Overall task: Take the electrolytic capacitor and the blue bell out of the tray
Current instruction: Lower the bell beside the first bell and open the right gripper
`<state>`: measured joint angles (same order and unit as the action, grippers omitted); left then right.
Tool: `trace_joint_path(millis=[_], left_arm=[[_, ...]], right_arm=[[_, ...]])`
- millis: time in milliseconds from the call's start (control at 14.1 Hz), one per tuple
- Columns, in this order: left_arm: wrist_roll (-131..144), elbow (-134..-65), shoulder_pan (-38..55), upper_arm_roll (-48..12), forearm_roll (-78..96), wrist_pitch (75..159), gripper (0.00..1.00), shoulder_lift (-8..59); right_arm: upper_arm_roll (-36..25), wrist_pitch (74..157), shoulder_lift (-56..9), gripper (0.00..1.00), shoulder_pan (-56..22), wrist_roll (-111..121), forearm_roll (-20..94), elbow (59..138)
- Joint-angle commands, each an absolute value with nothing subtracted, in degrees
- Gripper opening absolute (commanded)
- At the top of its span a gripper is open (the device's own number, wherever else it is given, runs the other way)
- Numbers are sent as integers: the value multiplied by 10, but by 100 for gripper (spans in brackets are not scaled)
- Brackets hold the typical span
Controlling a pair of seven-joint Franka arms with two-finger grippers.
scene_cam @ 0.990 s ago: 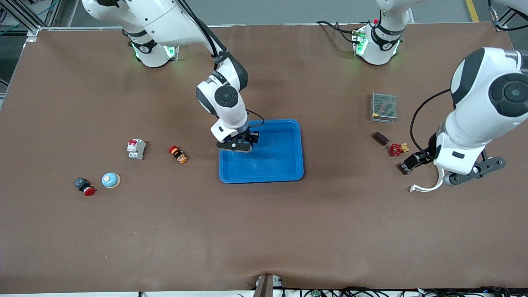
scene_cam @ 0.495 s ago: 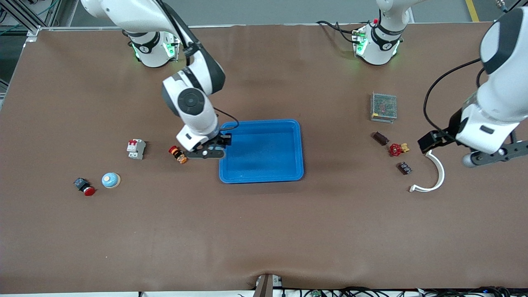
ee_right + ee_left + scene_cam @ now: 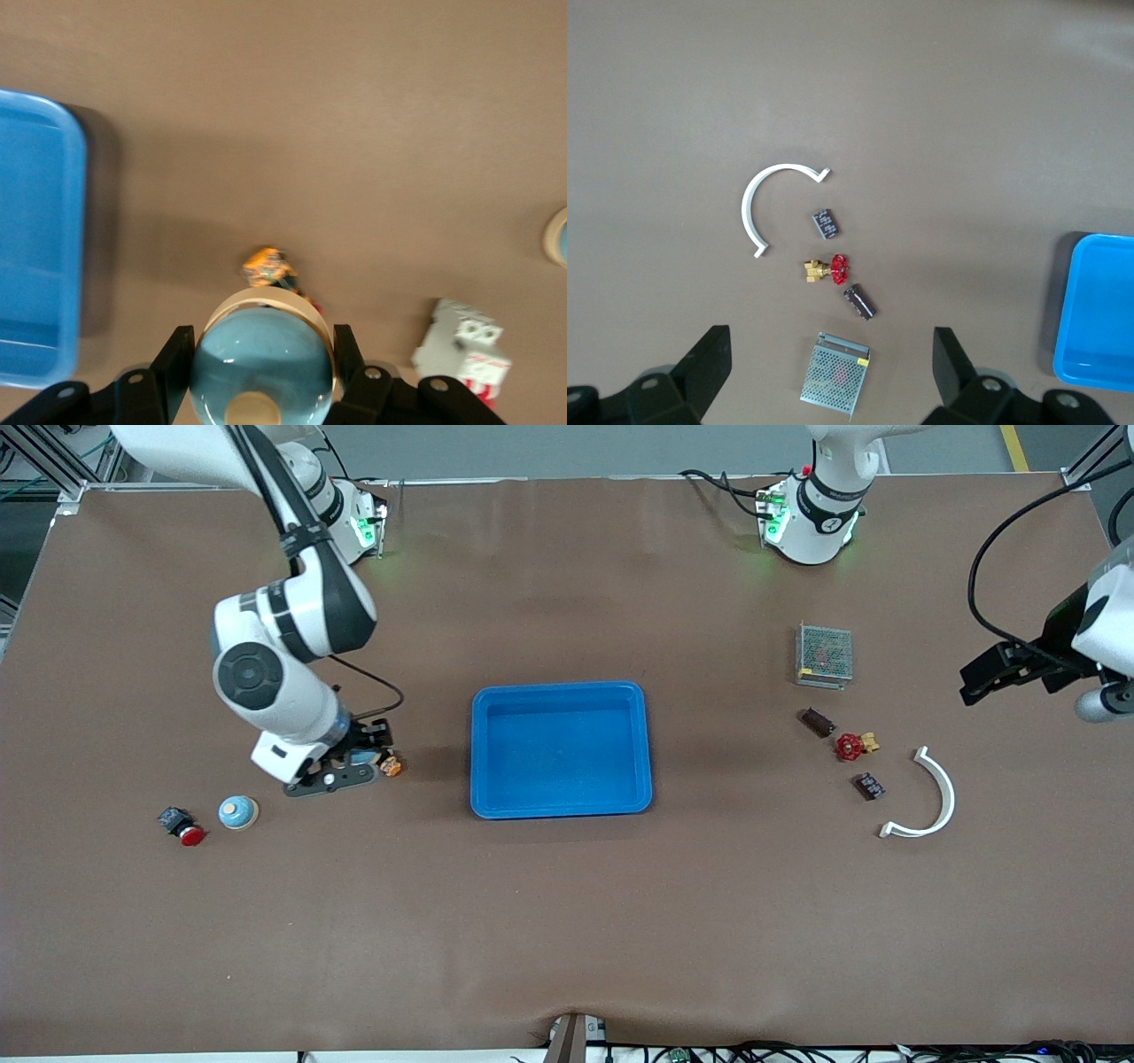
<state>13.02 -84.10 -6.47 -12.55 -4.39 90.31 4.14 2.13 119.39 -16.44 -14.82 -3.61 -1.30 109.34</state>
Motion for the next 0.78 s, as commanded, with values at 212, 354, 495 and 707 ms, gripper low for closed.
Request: trace_joint_path(millis=[212, 354, 495, 707], left_arm=[[93, -872, 11, -43, -32, 876, 100, -14], [83, -890, 11, -42, -19, 876, 100, -28], [83, -896, 12, -42, -17, 876, 100, -33], [83, -900, 18, -34, -17, 875, 100, -39]], right_arm=[[31, 1216, -152, 42, -85, 61, -13, 1129], [31, 1241, -155, 42, -69, 90, -13, 1140], [30, 1254, -163, 42, -64, 91, -13, 1141], [30, 1273, -179, 42, -62, 92, -14, 1142]])
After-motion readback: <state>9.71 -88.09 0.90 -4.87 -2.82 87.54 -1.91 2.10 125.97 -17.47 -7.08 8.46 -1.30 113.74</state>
